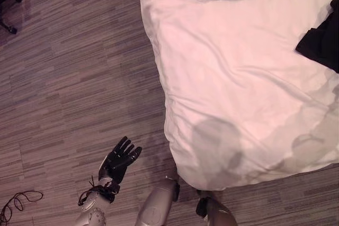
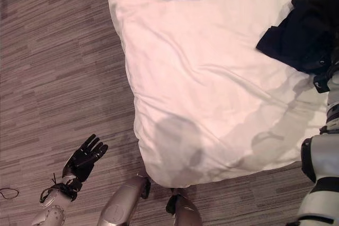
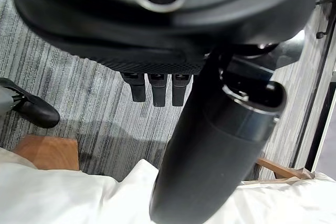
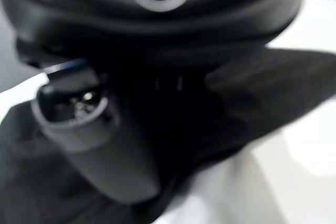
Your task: Pick up bed clothes into laundry basket.
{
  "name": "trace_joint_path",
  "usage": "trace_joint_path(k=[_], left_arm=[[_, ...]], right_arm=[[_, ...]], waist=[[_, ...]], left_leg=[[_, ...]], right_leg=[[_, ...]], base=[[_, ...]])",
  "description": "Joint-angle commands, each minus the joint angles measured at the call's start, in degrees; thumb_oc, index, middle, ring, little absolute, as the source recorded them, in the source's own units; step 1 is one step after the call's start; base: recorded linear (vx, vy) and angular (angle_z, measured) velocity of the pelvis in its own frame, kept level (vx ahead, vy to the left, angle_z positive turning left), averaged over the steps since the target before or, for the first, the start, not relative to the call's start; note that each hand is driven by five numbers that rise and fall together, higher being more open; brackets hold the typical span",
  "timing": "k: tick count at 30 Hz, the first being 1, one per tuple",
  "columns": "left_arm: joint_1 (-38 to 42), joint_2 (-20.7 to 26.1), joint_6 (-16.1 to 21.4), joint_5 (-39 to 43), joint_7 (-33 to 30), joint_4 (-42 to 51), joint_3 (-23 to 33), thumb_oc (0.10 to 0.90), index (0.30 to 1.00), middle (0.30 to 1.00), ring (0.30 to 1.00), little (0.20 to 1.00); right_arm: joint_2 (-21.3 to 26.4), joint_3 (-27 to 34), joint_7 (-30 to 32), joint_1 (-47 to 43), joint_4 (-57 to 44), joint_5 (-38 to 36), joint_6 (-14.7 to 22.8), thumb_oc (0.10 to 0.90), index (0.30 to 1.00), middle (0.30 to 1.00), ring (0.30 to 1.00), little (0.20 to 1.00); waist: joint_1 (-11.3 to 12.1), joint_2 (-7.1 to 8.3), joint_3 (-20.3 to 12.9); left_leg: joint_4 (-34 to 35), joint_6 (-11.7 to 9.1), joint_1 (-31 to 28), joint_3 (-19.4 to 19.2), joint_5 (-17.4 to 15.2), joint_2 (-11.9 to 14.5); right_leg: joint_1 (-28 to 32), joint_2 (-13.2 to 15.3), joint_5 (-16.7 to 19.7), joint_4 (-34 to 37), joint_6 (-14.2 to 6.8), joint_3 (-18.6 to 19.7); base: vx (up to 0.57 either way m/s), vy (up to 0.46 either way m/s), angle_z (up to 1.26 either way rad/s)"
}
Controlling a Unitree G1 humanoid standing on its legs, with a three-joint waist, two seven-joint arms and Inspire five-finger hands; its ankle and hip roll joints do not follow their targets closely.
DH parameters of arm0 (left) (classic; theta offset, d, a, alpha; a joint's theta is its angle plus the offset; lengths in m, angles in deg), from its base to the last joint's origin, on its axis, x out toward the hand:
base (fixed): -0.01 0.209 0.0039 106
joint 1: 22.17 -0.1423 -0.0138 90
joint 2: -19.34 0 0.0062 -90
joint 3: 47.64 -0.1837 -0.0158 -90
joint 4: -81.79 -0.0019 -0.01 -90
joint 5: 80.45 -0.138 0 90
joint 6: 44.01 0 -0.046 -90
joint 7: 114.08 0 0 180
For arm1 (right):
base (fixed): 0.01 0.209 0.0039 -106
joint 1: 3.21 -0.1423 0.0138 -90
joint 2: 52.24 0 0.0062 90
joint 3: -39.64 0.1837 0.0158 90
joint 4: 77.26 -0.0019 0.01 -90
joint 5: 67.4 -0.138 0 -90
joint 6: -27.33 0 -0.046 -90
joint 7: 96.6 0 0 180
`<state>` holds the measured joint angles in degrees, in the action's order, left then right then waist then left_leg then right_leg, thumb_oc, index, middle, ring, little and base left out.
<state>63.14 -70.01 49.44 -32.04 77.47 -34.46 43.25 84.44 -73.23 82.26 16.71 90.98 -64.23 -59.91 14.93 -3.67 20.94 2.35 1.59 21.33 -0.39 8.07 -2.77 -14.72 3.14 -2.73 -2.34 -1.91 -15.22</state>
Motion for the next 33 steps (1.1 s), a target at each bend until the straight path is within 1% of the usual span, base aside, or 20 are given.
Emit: trace_joint_path(k=[1,4,6,11,12,13,14,16,17,18,19,20,21,22,27,31,33], left_arm=[[-0.74,-0.07,2.88,2.35,-0.20,4.81,2.02,0.800,0.900,0.900,0.900,0.900],[-0.59,-0.08,2.98,2.37,-0.40,4.97,2.20,0.800,0.900,0.900,0.900,0.900],[0.19,0.18,3.24,2.40,-0.83,4.97,2.46,0.800,0.900,0.900,0.900,0.900],[1.48,0.30,4.38,3.04,-1.84,3.66,4.46,0.800,0.900,0.900,0.900,0.900],[1.52,0.32,4.38,3.04,-1.84,3.65,4.48,0.800,0.900,0.900,0.900,0.900],[1.68,0.23,4.72,3.65,-2.28,3.27,5.87,0.800,0.900,0.900,0.900,0.900],[1.65,0.29,4.71,3.65,-2.29,3.28,5.86,0.800,0.900,0.900,0.900,0.900],[2.02,0.27,5.07,3.95,-2.64,3.02,6.87,0.800,0.900,0.900,0.900,0.900],[2.46,0.30,5.38,4.40,-2.92,2.41,8.07,0.800,0.900,0.900,0.900,0.900],[2.46,0.39,5.39,4.40,-2.91,2.38,8.06,0.800,0.900,0.900,0.900,0.900],[3.19,0.55,5.72,4.63,-2.90,1.12,8.99,0.800,0.900,0.900,0.900,0.900],[3.19,0.58,5.72,4.63,-2.89,1.11,8.98,0.800,0.900,0.900,0.900,0.900],[3.28,0.39,5.92,4.76,-3.11,1.18,9.89,0.800,0.900,0.900,0.900,0.900],[3.28,0.48,6.06,4.65,-3.24,1.29,10.24,0.800,0.900,0.900,0.900,0.900],[3.64,1.19,6.70,3.60,-3.66,0.61,12.65,0.800,0.900,0.900,0.900,0.900],[3.88,2.52,7.29,1.23,-4.42,-0.37,15.02,0.800,0.900,0.900,0.900,0.900],[4.08,3.19,7.82,0.40,-5.55,0.00,16.49,0.800,0.900,0.900,0.900,0.900]], right_arm=[[3.88,-6.55,-2.83,3.34,4.09,0.95,-3.14,0.400,0.300,0.300,0.300,0.300],[4.49,-6.73,-2.18,2.54,3.99,0.97,-3.19,0.400,0.300,0.300,0.300,0.300],[5.44,-7.83,0.00,-0.19,1.86,0.68,-3.00,0.400,0.300,0.300,0.300,0.300],[6.75,-5.63,4.60,-4.02,-7.99,-8.11,-1.05,0.400,0.300,0.300,0.300,0.300],[6.76,-5.57,4.62,-3.99,-8.03,-8.11,-1.07,0.400,0.300,0.300,0.300,0.300],[7.88,-4.78,6.78,-4.65,-13.37,-9.33,-0.39,0.400,0.300,0.300,0.300,0.300],[7.87,-4.49,6.83,-4.33,-13.54,-9.30,-0.46,0.400,0.300,0.300,0.300,0.300],[8.83,-2.98,8.75,-3.64,-19.79,-9.54,0.06,0.400,0.300,0.300,0.300,0.300],[9.78,-1.82,9.70,-2.48,-25.25,-9.46,0.61,0.400,0.300,0.300,0.300,0.300],[9.77,-1.46,9.74,-2.10,-25.42,-9.41,0.55,0.400,0.300,0.300,0.300,0.300],[11.06,-0.46,10.33,-1.14,-29.92,-9.30,0.99,0.400,0.300,0.300,0.300,0.300],[11.06,-0.33,10.33,-1.01,-29.97,-9.29,0.97,0.400,0.300,0.300,0.300,0.300],[12.12,0.41,10.60,-0.39,-33.20,-9.70,1.43,0.400,0.300,0.300,0.300,0.300],[12.72,1.19,10.77,0.24,-35.10,-9.93,1.65,0.400,0.300,0.300,0.300,0.300],[15.28,4.86,10.83,3.73,-40.29,-10.49,2.84,0.400,0.300,0.300,0.300,0.300],[18.24,7.93,10.74,7.04,-42.96,-11.36,3.85,0.400,0.300,0.300,0.300,0.300],[18.84,12.67,11.17,11.50,-45.66,-12.10,4.30,0.400,0.300,0.300,0.300,0.300]], waist=[[-0.82,0.90,1.75],[-1.13,1.04,1.49],[-1.63,1.18,1.08],[-2.89,2.27,-0.47],[-2.91,2.33,-0.50],[-3.39,3.00,-1.50],[-3.38,3.05,-1.46],[-3.81,3.58,-2.36],[-4.28,4.29,-3.82],[-4.29,4.36,-3.82],[-4.82,5.29,-5.33],[-4.81,5.31,-5.31],[-5.21,5.97,-6.91],[-5.50,6.37,-7.80],[-6.34,8.30,-12.14],[-7.24,9.22,-15.14],[-7.71,9.57,-16.39]], left_leg=[[-1.62,-5.44,-3.46,-3.54,-0.60,5.33],[-1.25,-5.40,-4.01,-3.66,-0.49,5.27],[-0.53,-5.44,-5.58,-3.72,-0.62,5.30],[0.91,-5.43,-8.39,-3.95,-0.86,5.28],[0.93,-5.40,-8.22,-3.94,-0.66,5.23],[1.49,-5.32,-9.33,-4.04,-0.79,5.23],[1.56,-5.32,-9.43,-4.02,-0.77,5.23],[1.98,-5.31,-10.64,-4.24,-0.92,5.31],[2.53,-5.31,-12.10,-4.41,-1.14,5.34],[2.54,-5.30,-12.12,-4.38,-1.13,5.33],[2.65,-5.36,-13.18,-4.29,-1.54,5.24],[2.65,-5.36,-13.20,-4.27,-1.54,5.23],[2.65,-5.22,-14.14,-4.30,-1.96,5.01],[2.65,-5.16,-14.72,-4.32,-2.15,4.99],[2.65,-4.93,-17.45,-4.54,-3.25,4.64],[2.65,-4.79,-19.33,-4.54,-4.04,4.43],[2.65,-4.68,-20.40,-4.68,-4.51,4.20]], right_leg=[[0.20,5.50,11.99,7.28,-3.79,2.90],[0.39,5.48,11.96,7.34,-3.79,3.14],[1.31,5.38,11.70,7.34,-3.87,3.36],[3.09,5.03,11.21,7.34,-3.95,3.51],[2.92,5.09,11.35,7.34,-3.95,3.50],[3.74,4.95,11.18,7.34,-3.99,3.57],[3.82,4.95,11.16,7.34,-3.99,3.55],[4.80,4.86,10.98,7.34,-4.09,3.55],[6.04,4.84,10.76,7.34,-4.26,3.38],[6.08,4.86,10.74,7.34,-4.28,3.34],[7.25,5.00,10.55,7.34,-4.48,3.00],[7.29,5.00,10.54,7.34,-4.48,2.97],[8.39,5.09,10.38,7.34,-4.62,2.81],[8.99,5.22,10.32,7.34,-4.75,2.65],[12.14,5.36,9.95,7.34,-5.24,2.18],[14.30,5.53,9.67,7.34,-5.67,1.84],[15.43,5.66,9.60,7.34,-5.81,1.78]], base=[[0.01,0.005,-0.05],[0.00,0.004,-0.09],[0.01,0.019,-0.10],[0.01,0.000,0.01],[0.00,0.000,0.00],[0.00,0.000,0.00],[0.05,-0.001,-0.02],[0.04,0.012,-0.06],[0.03,0.012,-0.05],[0.06,0.024,0.00],[0.00,0.000,0.00],[0.05,0.036,0.07],[0.05,0.031,0.07],[0.06,0.038,0.09],[0.04,0.043,0.02],[0.06,0.045,0.06],[0.05,0.055,-0.04]])
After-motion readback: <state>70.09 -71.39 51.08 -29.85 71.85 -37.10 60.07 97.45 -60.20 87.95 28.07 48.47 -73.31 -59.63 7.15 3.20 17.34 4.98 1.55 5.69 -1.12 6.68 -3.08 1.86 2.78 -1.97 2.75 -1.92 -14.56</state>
